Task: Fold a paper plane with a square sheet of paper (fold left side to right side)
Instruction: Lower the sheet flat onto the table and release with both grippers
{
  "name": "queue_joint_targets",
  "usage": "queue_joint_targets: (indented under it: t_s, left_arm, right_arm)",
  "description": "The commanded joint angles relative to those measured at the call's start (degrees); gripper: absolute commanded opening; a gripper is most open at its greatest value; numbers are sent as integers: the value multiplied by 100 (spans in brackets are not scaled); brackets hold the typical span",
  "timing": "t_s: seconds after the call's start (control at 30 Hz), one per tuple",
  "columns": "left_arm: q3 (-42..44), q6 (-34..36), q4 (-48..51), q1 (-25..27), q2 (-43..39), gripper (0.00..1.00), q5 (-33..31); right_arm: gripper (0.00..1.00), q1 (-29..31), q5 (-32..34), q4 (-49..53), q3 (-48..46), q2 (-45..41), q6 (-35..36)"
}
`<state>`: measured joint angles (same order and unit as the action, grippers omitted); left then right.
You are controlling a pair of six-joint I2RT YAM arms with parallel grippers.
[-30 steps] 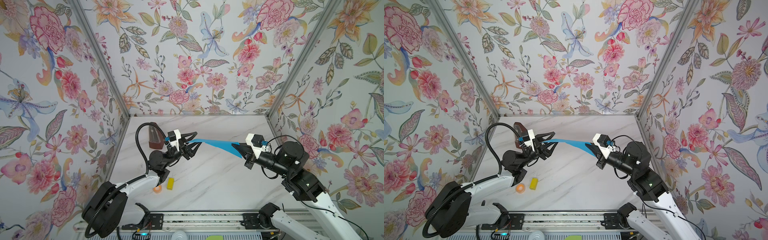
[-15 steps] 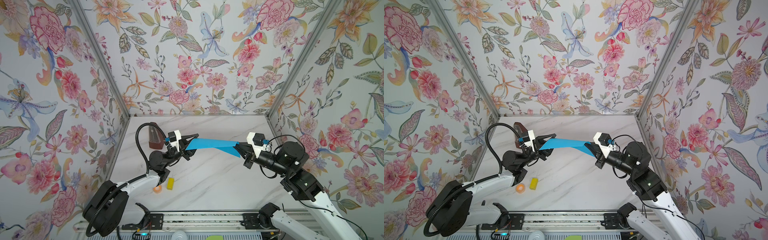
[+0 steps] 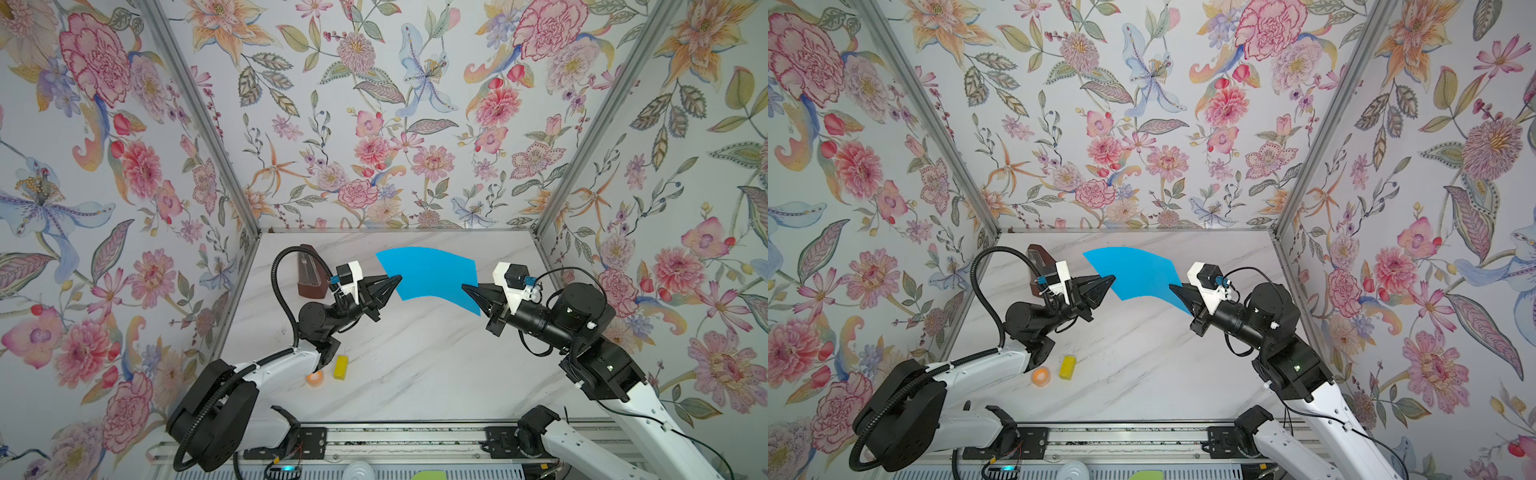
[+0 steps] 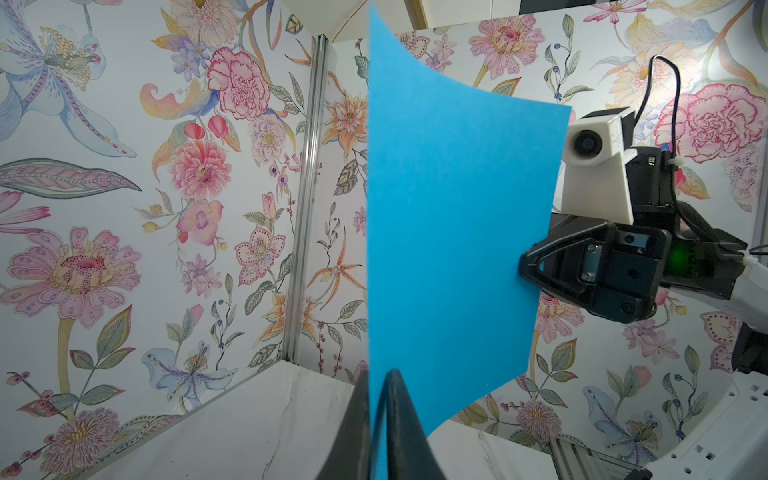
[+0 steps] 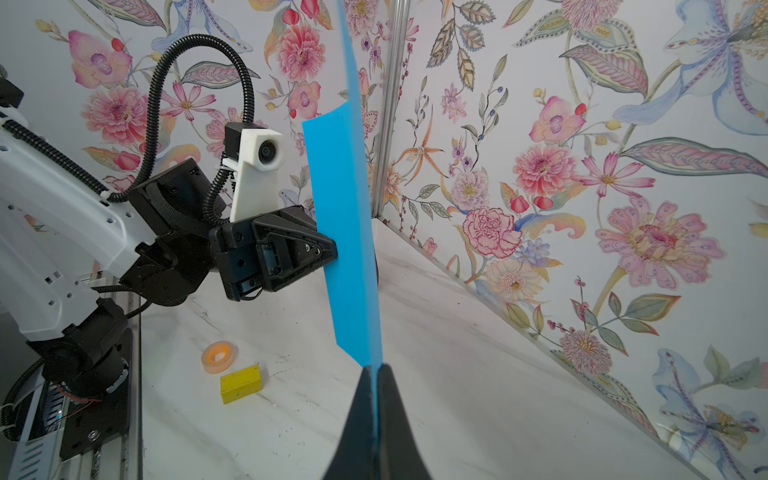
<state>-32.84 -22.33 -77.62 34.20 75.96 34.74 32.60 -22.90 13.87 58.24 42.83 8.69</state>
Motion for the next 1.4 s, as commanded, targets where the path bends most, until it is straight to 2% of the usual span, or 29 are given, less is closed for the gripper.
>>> queue_joint_targets:
  t_s: [0.0,0.17,0.27,0.37,0.5,0.67,0.77,0.87,0.97,1.07,1.27,1.37]
  left_arm:
    - [65,112,-124,35,-110,6,121]
    - [-10,186,291,35,-160,0,113]
    - [-132,242,955,39,-178,0,7]
    - [-281,257,1756,38,-151,0,-66]
    - [-310,107,2504,34,129,0,-95]
    - [-340,-607,3181,26,802,0,152]
    - [-502,-1064,3685,26,1303,0,444]
    - [-478,-1511,3702,10,1868,0,673]
    - [-563,-1617,4248,-93,2176,0,762]
    - [-719,-1333,5196,-305,2289,0,705]
    - [-1601,195,8035,-604,2396,0,71]
    - [-1905,664,8752,-752,2463,0,-20]
  right_arm:
    - [0,19,110,-25,-58,-20,-84]
    - [2,20,445,-84,-130,-22,-254]
    - [15,18,817,-168,-244,22,-528]
    - [35,19,1004,-165,-312,113,-749]
    - [56,23,1416,-135,-370,301,-1103]
    - [65,10,1951,170,-287,839,-1739]
    - [66,-32,1978,222,-324,1210,-2420]
    - [66,-86,1780,216,-426,1618,-3133]
    - [65,-292,1348,219,-541,2136,-3815]
    - [63,-402,727,177,-635,2682,-4286]
    - [57,-445,-263,-572,-1013,3622,-5003]
    - [44,-508,-647,-721,-1047,4153,-5227]
